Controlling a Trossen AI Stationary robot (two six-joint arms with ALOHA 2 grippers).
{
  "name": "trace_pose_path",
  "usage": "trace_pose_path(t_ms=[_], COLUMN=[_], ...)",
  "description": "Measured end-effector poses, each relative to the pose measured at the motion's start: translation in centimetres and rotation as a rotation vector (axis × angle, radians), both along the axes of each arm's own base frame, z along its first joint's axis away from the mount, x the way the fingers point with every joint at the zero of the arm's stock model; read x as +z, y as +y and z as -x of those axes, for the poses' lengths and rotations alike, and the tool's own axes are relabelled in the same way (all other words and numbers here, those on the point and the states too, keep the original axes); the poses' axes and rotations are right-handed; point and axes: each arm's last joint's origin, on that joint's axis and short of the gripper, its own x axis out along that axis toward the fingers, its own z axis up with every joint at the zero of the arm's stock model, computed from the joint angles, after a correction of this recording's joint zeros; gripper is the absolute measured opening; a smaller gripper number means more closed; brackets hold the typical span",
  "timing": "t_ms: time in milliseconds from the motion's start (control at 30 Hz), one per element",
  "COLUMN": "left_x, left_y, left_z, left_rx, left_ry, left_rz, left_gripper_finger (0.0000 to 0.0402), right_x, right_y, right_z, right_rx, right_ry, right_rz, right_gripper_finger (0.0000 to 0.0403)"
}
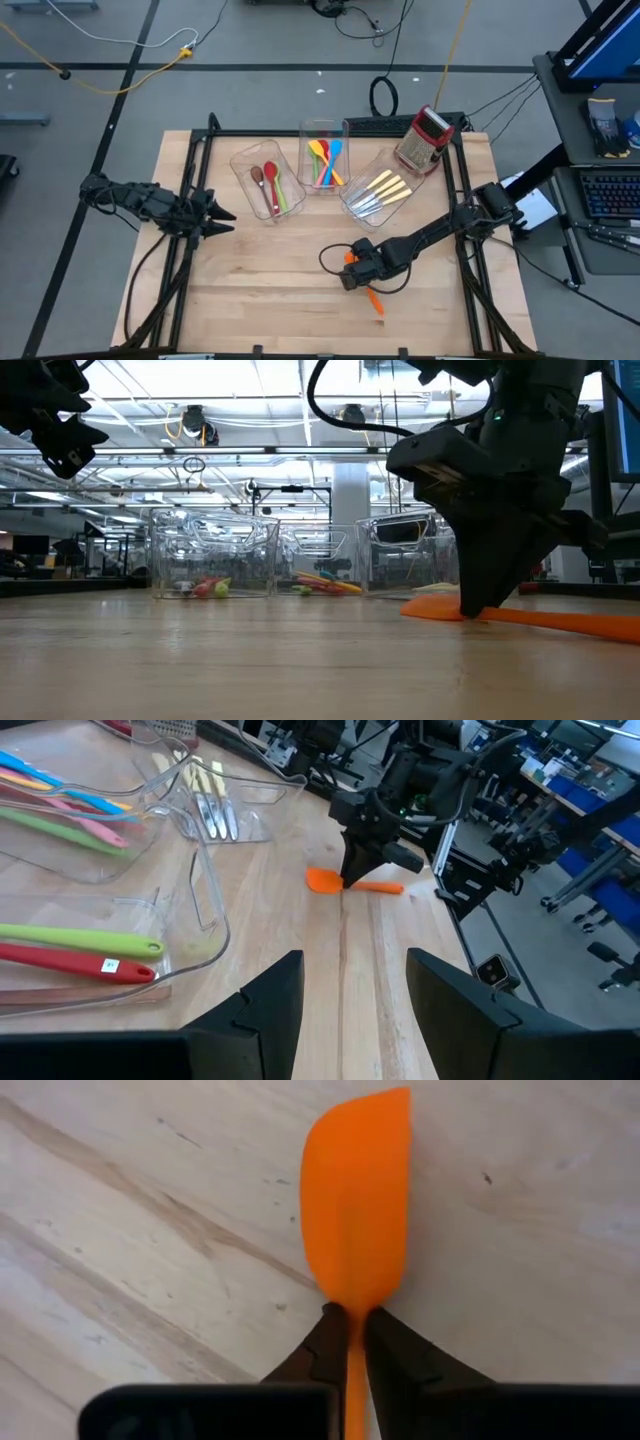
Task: Pick & Place Kitchen Items
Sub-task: Put the orange spatula into the middle transparent bin
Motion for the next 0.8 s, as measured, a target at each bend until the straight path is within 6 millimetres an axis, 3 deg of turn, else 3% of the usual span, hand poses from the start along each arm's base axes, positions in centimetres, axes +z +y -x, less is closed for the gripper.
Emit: trace_pose_path(t_ms=[233, 800], left_x=[0.0, 0.0], left_y=[0.0, 0.0], left_z=[0.0, 0.0], left_rx=[0.001, 0.011], left_ry=[-0.001, -0.001], left_rz=[0.0, 0.002], left_gripper_finger=[0.018, 0.018], right_x=[1.4, 1.6], right_y=[-0.3, -1.1], right_z=[0.1, -0.9], right_rx=[0.039, 0.092], right_ry=[-0.044, -0.087], right_rz=[0.02, 0.003], right_gripper_finger=[0.0002, 0.0003])
